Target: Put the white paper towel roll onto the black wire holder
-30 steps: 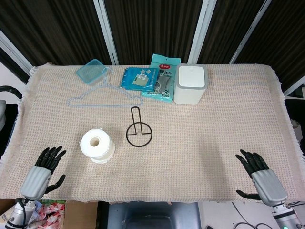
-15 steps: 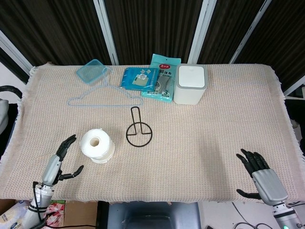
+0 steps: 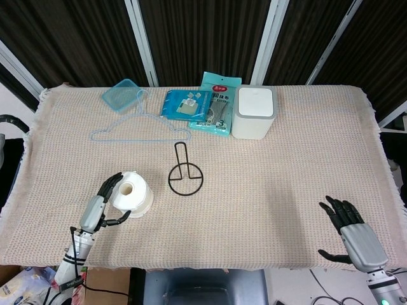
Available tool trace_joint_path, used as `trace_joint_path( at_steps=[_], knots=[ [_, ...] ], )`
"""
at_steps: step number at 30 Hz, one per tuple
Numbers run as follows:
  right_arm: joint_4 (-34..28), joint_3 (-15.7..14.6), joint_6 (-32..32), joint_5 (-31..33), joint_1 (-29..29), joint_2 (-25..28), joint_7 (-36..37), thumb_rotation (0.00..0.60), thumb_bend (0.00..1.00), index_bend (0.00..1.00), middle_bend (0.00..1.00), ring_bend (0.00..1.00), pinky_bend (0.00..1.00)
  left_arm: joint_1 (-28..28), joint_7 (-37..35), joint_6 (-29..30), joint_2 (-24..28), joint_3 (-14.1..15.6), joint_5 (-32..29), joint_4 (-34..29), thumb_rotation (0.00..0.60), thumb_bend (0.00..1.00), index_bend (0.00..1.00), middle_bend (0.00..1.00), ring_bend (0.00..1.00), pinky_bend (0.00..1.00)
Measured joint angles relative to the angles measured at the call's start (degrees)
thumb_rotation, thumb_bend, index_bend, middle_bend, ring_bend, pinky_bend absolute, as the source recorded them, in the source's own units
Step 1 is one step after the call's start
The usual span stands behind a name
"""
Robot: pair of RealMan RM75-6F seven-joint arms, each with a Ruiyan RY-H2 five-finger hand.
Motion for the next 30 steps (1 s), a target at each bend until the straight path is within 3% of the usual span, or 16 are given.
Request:
trace_joint_path(
  at_steps=[6, 10, 13, 16, 20, 30],
  knots=[
    [0.0, 0.1, -0.1, 0.1, 0.0, -0.1, -0.2, 0.6, 0.14, 0.0, 0.0, 0.0, 0.0, -1.6, -2.3, -3.6, -0.9, -0.8, -2.1, 0.5, 0.6, 0.3, 0.0, 0.0, 0.0, 0.1],
    [0.0, 0.1, -0.1, 0.2, 0.0, -0.1, -0.1, 0.6, 0.14, 0.0, 0.0, 0.0, 0.0, -2.5, -3.0, -5.9, -1.0, -1.0, -3.3, 0.4, 0.6, 0.32, 0.0, 0.0, 0.01, 0.25],
    [0.0, 0.2, 0.0, 0.2, 0.0, 0.0, 0.1, 0.6, 0.14, 0.0, 0.0, 0.0, 0.0, -2.7, -3.1, -6.1, -1.0, -1.1, -3.8, 0.0, 0.6, 0.36, 0.04, 0.07, 0.16, 0.47],
    [0.1, 0.1, 0.0, 0.1, 0.0, 0.0, 0.2, 0.6, 0.14, 0.0, 0.0, 0.0, 0.0, -2.6, -2.9, -5.5, -1.2, -1.4, -4.1, -0.2, 0.6, 0.4, 0.13, 0.18, 0.28, 0.58],
    [0.0, 0.0, 0.2, -0.1, -0.1, 0.1, 0.3, 0.6, 0.14, 0.0, 0.0, 0.0, 0.0, -2.2, -2.3, -4.2, -1.5, -1.8, -4.5, -0.4, 0.6, 0.43, 0.19, 0.28, 0.36, 0.63],
    [0.0, -0.3, 0.2, -0.8, -0.1, 0.2, 0.4, 0.6, 0.14, 0.0, 0.0, 0.0, 0.0, -1.5, -1.3, 2.7, 0.4, -2.6, -2.6, -3.8, 0.6, 0.43, 0.19, 0.28, 0.37, 0.63]
  ],
)
